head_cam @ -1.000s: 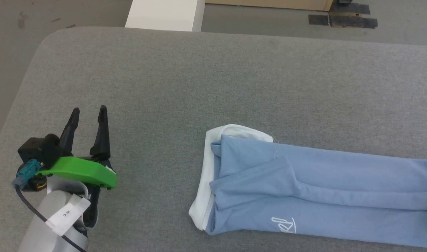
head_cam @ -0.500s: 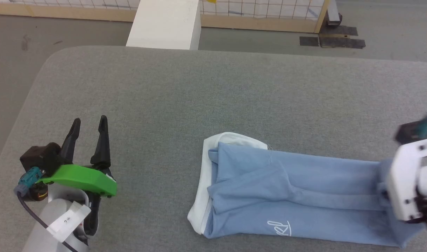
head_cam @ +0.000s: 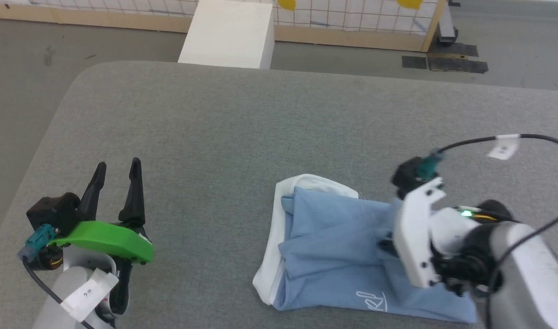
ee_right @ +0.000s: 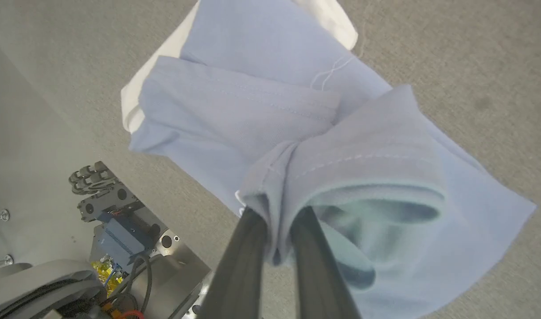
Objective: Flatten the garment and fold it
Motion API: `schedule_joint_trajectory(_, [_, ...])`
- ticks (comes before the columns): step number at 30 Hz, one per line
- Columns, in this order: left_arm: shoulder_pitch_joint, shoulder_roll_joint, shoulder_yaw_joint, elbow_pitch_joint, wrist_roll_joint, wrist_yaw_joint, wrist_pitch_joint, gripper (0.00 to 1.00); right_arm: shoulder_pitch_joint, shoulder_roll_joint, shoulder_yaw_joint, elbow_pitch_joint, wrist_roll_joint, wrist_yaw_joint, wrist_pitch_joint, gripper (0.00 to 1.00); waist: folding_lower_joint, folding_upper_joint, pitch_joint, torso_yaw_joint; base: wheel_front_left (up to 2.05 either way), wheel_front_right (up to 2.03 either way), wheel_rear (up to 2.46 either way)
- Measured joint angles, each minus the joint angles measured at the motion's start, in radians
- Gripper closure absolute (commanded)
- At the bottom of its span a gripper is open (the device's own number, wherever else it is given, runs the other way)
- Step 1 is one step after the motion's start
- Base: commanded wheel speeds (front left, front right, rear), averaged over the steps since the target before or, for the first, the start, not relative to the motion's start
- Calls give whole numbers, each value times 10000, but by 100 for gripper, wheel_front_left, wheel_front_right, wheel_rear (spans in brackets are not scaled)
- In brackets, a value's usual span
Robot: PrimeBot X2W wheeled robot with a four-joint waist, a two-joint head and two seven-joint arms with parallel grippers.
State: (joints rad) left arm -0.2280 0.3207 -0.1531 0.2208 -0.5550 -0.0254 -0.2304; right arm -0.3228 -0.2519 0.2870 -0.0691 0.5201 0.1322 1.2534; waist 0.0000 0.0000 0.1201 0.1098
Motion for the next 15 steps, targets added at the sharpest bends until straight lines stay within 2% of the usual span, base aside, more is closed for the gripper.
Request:
schedule_joint_trajectory(8, [7,-10,-44,-40,-61,2,0,0,-887,681,1267,1478,44,0,-1381,100,0,0,175,271,0,0,0])
schedule_joint_trajectory(15, [-7,-42,-67,-31,-199,0,-6,0,-1477,1106,1831,2725,13,-2,-2428,100,0,0,424,435,0,0,0])
